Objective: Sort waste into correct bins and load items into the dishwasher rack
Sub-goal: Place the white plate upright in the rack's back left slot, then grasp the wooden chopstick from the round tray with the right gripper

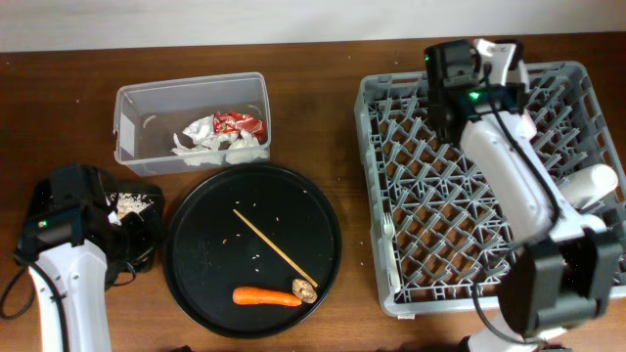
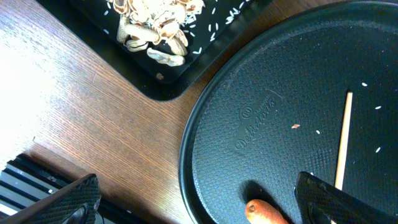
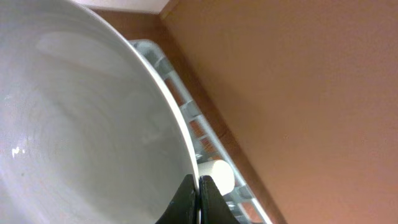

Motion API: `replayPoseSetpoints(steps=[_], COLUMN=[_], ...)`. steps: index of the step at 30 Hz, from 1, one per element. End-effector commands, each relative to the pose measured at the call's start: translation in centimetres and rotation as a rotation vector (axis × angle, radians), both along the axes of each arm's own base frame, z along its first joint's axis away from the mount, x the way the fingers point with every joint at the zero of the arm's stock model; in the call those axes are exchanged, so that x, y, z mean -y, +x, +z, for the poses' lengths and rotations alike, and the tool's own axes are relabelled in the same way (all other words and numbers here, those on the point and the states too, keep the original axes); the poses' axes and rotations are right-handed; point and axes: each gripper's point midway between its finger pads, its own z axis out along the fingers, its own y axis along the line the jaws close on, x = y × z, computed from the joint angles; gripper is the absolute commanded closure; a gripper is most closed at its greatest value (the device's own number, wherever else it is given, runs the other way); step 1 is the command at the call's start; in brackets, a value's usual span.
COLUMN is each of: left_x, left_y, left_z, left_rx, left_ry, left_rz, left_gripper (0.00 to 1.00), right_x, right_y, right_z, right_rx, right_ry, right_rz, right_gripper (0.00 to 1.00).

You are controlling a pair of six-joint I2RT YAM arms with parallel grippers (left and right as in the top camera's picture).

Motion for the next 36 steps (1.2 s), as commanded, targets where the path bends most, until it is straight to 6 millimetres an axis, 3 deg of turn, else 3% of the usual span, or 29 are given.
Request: replayPoseSetpoints(steps=[1,3,6,9,10,11,12,13,14,17,19,21,22,23,24,25,27,32,35,36], left_x=[-0.2,-0.2,-0.3,-0.3,-0.3,-0.3,-0.3,-0.3,-0.3,-0.3,-0.3,-0.3,-0.3,0.1,0.3,0.3,0.3,0.3,0.3,0.3], left_y=[0.0,0.1,0.2,0.3,0.3,0.3,0.3,0.3,0.3,0.3,0.3,0.3,0.3,0.4,0.5,0.5,0.5,0.5,0.5,0.5], left_z=[0.5,0.5,0.6,0.6,0.6,0.6,0.6,0.6,0.6,0.6,0.6,0.6,0.6,0.6,0.6,0.6,0.6,0.6,0.6,0.6], left_rx=[0.015,0.017,0.023,0.026,0.026,0.026,0.026,0.026,0.026,0.026,0.026,0.026,0.027,0.033,0.038,0.038,0.038,0.038,0.037,0.038], left_ry=[0.009,0.010,0.012,0.013,0.013,0.013,0.013,0.013,0.013,0.013,0.013,0.013,0.011,-0.009,-0.022,-0.022,-0.022,-0.022,-0.022,-0.022], left_rz=[0.006,0.006,0.006,0.006,0.006,0.006,0.006,0.006,0.006,0.006,0.006,0.006,0.006,0.002,0.000,0.000,0.000,0.000,0.000,0.000], left_gripper=[0.01,0.01,0.01,0.01,0.01,0.01,0.01,0.01,0.01,0.01,0.01,0.01,0.01,0.01,0.01,0.01,0.01,0.01,0.01,0.01], right_x=[-0.7,-1.8,-4.3,-9.8,-12.2,-13.5,-14.6,-15.3,-15.2,-15.2,-16.3,-17.2,-18.2,-19.0,-20.9,-23.9,-26.7,-32.9,-38.4,-39.3], right_y=[1.5,2.2,2.9,2.7,2.1,1.4,0.7,0.0,-0.7,-2.8,-4.5,-5.9,-7.7,-8.6,-9.8,-11.4,-13.4,-17.2,-19.1,-19.4], right_z=[-3.2,-5.5,-5.6,-5.7,-6.0,-6.2,-6.4,-6.6,-6.6,-3.9,-0.6,1.3,2.6,2.8,2.5,1.7,0.4,-5.9,-11.8,-13.0], right_rx=[-0.045,-0.086,-0.073,-0.105,-0.142,-0.178,-0.211,-0.247,-0.262,-0.210,-0.125,-0.093,-0.108,-0.124,-0.192,-0.305,-0.414,-0.712,-0.882,-0.900], right_ry=[0.062,0.130,0.153,0.144,0.134,0.122,0.111,0.102,0.119,0.235,0.425,0.548,0.640,0.698,0.781,0.896,1.033,0.996,0.943,0.946], right_rz=[0.027,0.067,0.129,0.249,0.304,0.336,0.362,0.381,0.373,0.376,0.456,0.524,0.609,0.643,0.745,0.890,0.969,1.061,1.122,1.105], right_gripper=[0.96,0.96,0.96,0.96,0.83,0.53,0.34,0.23,0.21,0.19,0.15,0.12,0.12,0.10,0.10,0.10,0.11,0.11,0.23,0.24])
